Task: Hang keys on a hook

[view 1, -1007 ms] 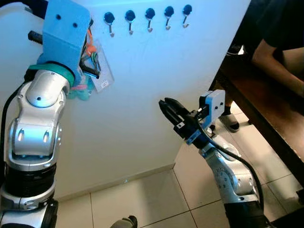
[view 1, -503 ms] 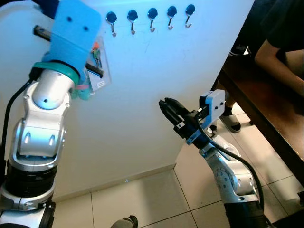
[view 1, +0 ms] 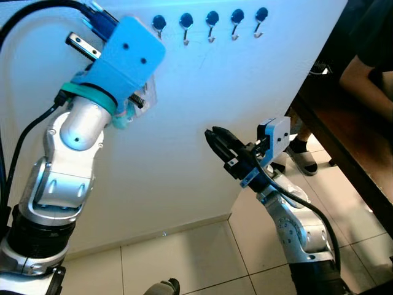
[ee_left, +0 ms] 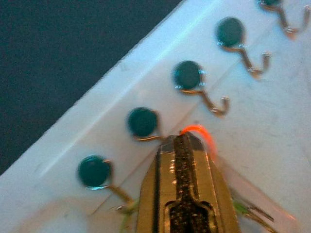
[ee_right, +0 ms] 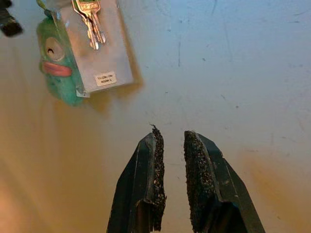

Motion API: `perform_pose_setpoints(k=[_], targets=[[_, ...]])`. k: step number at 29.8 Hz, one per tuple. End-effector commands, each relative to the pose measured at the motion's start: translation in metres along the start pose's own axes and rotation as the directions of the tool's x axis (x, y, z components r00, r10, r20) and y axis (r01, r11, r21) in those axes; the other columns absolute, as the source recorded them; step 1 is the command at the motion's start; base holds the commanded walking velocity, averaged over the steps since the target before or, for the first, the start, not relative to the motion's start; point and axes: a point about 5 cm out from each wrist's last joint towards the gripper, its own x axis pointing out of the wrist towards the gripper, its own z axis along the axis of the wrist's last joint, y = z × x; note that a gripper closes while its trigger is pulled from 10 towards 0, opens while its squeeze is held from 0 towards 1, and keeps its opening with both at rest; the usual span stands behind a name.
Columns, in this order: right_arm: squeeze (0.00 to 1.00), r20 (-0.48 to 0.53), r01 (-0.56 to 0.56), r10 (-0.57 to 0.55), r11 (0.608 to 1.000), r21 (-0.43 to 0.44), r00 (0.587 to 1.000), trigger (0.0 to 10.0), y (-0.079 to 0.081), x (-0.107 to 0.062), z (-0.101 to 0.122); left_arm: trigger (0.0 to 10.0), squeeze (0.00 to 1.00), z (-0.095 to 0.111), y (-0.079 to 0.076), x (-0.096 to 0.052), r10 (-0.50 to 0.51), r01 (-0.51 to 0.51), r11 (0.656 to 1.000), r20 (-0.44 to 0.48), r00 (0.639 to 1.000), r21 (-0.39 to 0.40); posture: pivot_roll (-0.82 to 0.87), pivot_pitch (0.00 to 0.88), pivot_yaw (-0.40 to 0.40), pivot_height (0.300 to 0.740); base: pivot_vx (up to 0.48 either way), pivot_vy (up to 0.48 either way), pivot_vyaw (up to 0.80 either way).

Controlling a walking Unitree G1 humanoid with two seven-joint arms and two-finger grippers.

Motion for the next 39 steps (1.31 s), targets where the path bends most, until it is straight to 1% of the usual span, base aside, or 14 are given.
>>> perform_pose_setpoints(k=[1, 7, 16, 18, 21, 22, 23, 28, 29, 30, 31, 32, 35, 39], targets=[[0.00, -0.010, 0.006, -0.006, 1.000, 0.010, 1.000, 10.0, -0.001, -0.003, -0.003, 10.0, 0.00, -0.002, -0.020, 0.001, -0.098, 0.098, 0.995, -0.002, 0.995, 0.021, 0.11, 0.000, 0.088, 0.740, 0.000, 0.000, 0.00], [0.00, -0.010, 0.005, -0.005, 1.000, 0.011, 1.000, 10.0, 0.000, -0.003, -0.004, 10.0, 0.00, -0.002, -0.026, 0.004, -0.125, 0.125, 0.991, -0.006, 0.992, 0.037, 0.11, 0.000, 0.089, 0.740, 0.000, 0.000, 0.00], [0.00, -0.008, 0.009, -0.009, 1.000, 0.013, 1.000, 10.0, 0.000, -0.003, -0.003, 10.0, 0.00, 0.000, -0.029, 0.007, -0.127, 0.126, 0.990, 0.007, 0.992, 0.060, 0.11, 0.000, 0.093, 0.740, 0.000, 0.000, 0.00], [0.00, -0.008, 0.009, -0.009, 1.000, 0.016, 1.000, 10.0, 0.001, -0.003, -0.003, 10.0, 0.00, 0.001, -0.028, 0.008, -0.119, 0.116, 0.987, 0.025, 0.993, 0.112, 0.12, 0.000, 0.093, 0.740, 0.000, 0.000, 0.00], [0.00, -0.008, 0.009, -0.008, 1.000, 0.017, 1.000, 10.0, 0.001, -0.002, -0.003, 10.0, 0.00, 0.001, -0.027, 0.009, -0.111, 0.106, 0.984, 0.030, 0.993, 0.140, 0.12, 0.000, 0.094, 0.740, 0.000, 0.000, 0.00], [0.00, -0.008, 0.009, -0.009, 1.000, 0.018, 1.000, 10.0, 0.001, -0.002, -0.003, 10.0, 0.92, 0.000, -0.026, 0.010, -0.098, 0.092, 0.983, 0.028, 0.995, 0.157, 0.12, 0.000, 0.095, 0.740, 0.000, 0.000, 0.00], [0.00, -0.007, 0.010, -0.010, 1.000, 0.019, 1.000, 10.0, 0.001, -0.002, -0.003, 10.0, 1.00, -0.001, -0.024, 0.011, -0.088, 0.084, 0.985, 0.021, 0.996, 0.152, 0.12, 0.000, 0.096, 0.740, 0.000, 0.000, 0.00], [0.00, -0.006, 0.013, -0.013, 1.000, 0.021, 1.000, 10.0, 0.001, -0.002, -0.003, 10.0, 1.00, -0.005, -0.023, 0.013, -0.078, 0.078, 0.992, -0.005, 0.997, 0.103, 0.12, 0.000, 0.096, 0.740, 0.000, 0.000, 0.00], [0.00, -0.006, 0.013, -0.013, 1.000, 0.021, 1.000, 10.0, 0.001, -0.002, -0.003, 10.0, 1.00, -0.007, -0.023, 0.014, -0.086, 0.084, 0.996, -0.057, 0.995, -0.029, 0.12, 0.000, 0.097, 0.740, 0.000, 0.000, 0.00], [0.00, -0.006, 0.012, -0.012, 1.000, 0.022, 1.000, 10.0, 0.001, -0.002, -0.003, 10.0, 1.00, -0.009, -0.023, 0.016, -0.099, 0.082, 0.984, -0.099, 0.990, -0.161, 0.12, 0.000, 0.097, 0.740, 0.000, 0.000, 0.00], [0.00, -0.006, 0.012, -0.012, 1.000, 0.022, 1.000, 10.0, 0.001, -0.002, -0.003, 10.0, 0.68, -0.011, -0.023, 0.016, -0.127, 0.088, 0.958, -0.130, 0.983, -0.273, 0.12, 0.000, 0.097, 0.740, 0.000, 0.000, 0.00], [0.00, -0.007, 0.012, -0.012, 1.000, 0.023, 1.000, 10.0, 0.001, -0.002, -0.003, 10.0, 0.00, -0.012, -0.023, 0.017, -0.156, 0.089, 0.923, -0.153, 0.976, -0.375, 0.12, 0.000, 0.097, 0.740, 0.000, 0.000, 0.00], [0.00, -0.006, 0.013, -0.013, 1.000, 0.023, 1.000, 10.0, 0.001, -0.003, -0.003, 10.0, 0.00, -0.015, -0.021, 0.017, -0.184, 0.095, 0.905, -0.179, 0.967, -0.415, 0.12, 0.000, 0.097, 0.740, 0.000, 0.000, 0.00], [0.00, -0.006, 0.014, -0.014, 1.000, 0.023, 1.000, 10.0, 0.001, -0.003, -0.003, 10.0, 0.00, -0.019, -0.018, 0.015, -0.172, 0.086, 0.918, -0.192, 0.966, -0.387, 0.12, 0.000, 0.099, 0.740, 0.000, 0.000, 0.00]])
